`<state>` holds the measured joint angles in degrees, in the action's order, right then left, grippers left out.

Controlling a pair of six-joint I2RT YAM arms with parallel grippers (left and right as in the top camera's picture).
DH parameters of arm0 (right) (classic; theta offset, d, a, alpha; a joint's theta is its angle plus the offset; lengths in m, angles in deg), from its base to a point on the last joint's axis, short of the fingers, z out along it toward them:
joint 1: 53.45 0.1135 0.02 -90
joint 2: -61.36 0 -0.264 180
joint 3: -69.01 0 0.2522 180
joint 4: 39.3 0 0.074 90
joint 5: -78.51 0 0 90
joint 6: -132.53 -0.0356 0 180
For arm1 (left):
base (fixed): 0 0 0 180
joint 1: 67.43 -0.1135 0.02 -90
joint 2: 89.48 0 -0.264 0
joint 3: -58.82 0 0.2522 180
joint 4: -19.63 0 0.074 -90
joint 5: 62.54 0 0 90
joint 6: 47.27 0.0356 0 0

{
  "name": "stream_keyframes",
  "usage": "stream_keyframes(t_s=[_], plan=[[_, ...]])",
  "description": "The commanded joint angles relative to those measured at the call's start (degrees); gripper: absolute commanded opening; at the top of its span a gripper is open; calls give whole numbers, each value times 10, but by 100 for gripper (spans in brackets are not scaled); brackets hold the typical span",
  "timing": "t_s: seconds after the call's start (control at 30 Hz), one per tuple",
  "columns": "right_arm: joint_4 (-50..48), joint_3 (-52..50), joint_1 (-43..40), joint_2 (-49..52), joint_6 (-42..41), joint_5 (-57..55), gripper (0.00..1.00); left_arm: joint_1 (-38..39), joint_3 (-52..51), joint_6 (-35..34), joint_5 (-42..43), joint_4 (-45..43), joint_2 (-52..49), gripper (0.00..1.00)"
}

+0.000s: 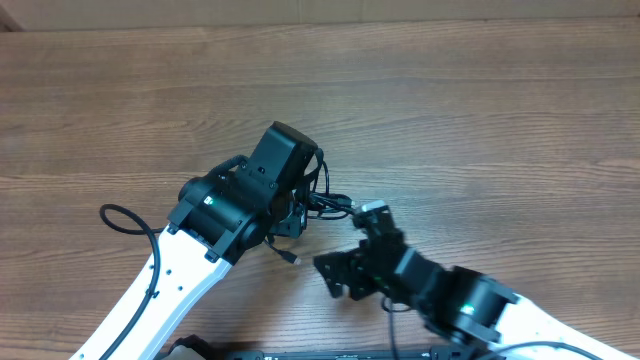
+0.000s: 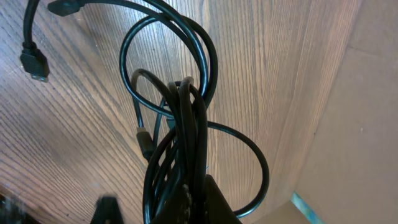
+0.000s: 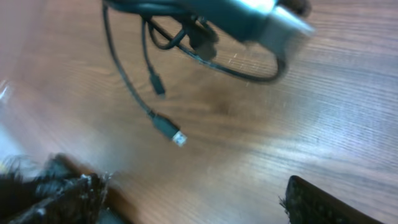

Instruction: Untangle cables

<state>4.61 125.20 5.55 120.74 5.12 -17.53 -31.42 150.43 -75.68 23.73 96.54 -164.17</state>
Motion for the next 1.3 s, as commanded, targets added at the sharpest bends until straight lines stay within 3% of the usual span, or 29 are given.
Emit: stream_keyframes(t_s=[0.0,0.27,0.57,0.67,0.77,0.83,1.03,1.17,1.27], plan=[[-53,6,34,56,-3,-123,100,0,10,-10,-12,-1,0,5],[-130,6,54,129,-77,-287,100,-22,10,-10,-12,-4,0,4],[-180,6,54,129,-62,-286,99,-88,10,-10,28,-4,0,4],[-217,6,54,129,-21,-228,86,-103,10,-10,40,-10,0,5],[-262,6,54,135,-3,-194,62,-109,10,-10,40,-32,0,4],[-288,6,54,146,26,-194,56,-110,10,-10,37,-43,0,5],[-378,6,54,216,139,-248,60,-110,10,-10,32,-47,0,4],[-439,6,54,262,152,-374,62,-110,10,-10,32,-46,0,5],[-480,6,50,291,155,-407,62,-110,10,-10,32,-46,0,5]])
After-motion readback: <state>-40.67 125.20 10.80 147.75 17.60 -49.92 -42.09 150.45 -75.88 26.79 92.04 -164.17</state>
